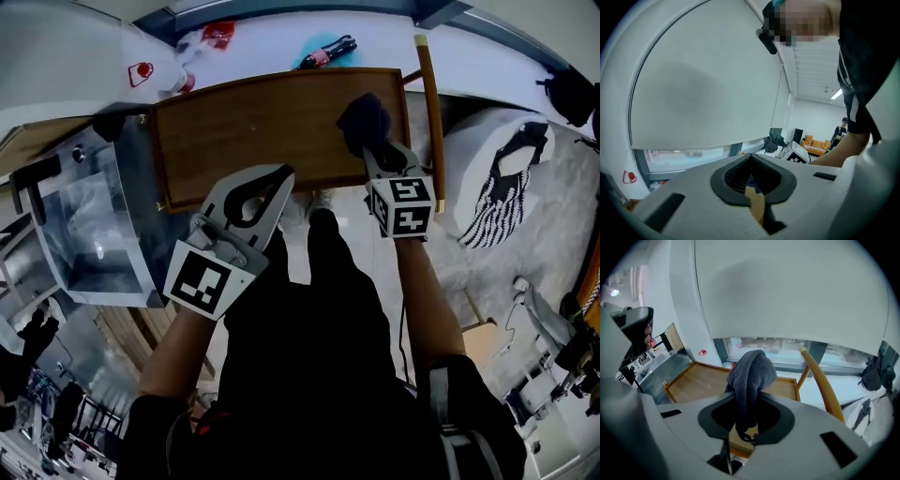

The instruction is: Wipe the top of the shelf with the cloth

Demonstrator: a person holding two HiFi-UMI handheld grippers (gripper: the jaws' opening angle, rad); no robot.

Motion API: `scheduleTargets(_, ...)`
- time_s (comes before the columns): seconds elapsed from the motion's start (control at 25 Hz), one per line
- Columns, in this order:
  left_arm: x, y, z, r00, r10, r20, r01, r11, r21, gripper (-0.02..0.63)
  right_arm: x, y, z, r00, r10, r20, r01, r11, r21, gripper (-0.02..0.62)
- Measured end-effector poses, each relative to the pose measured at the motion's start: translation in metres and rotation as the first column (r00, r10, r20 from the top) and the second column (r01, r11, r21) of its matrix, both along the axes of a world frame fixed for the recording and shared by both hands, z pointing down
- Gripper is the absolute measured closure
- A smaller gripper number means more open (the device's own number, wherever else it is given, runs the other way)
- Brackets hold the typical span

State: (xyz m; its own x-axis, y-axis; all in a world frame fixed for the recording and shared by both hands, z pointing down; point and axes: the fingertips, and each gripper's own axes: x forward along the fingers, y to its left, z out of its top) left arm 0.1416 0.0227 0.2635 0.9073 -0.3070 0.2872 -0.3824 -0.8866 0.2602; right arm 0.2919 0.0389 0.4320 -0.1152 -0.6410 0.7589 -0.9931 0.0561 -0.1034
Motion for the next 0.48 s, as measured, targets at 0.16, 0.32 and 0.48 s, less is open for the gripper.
scheduleTargets(0.16,-0.021,-0.014,-0.024,1.0,-0.028,-0.005,0.028,0.999,0.045,0.588,-0.018,-0.018,-0.031,1.0,-0.023,0.001,0.023,0.998,0.053,0.518)
scheduleTargets(0.32,-0.042,-0.024,-0.045,0.998,-0.056,-0.02,0.057,0.995,0.082,0.588,-0.039,-0.039,-0.064,0.999,-0.049,0.005,0.048,0.992,0.117,0.518)
scheduleTargets(0.48,-0.061,-0.031,-0.065,0.996,-0.086,-0.036,0.09,0.99,0.112,0.588,-0.059,-0.057,-0.101,0.997,-0.08,0.006,0.078,0.981,0.18,0.518)
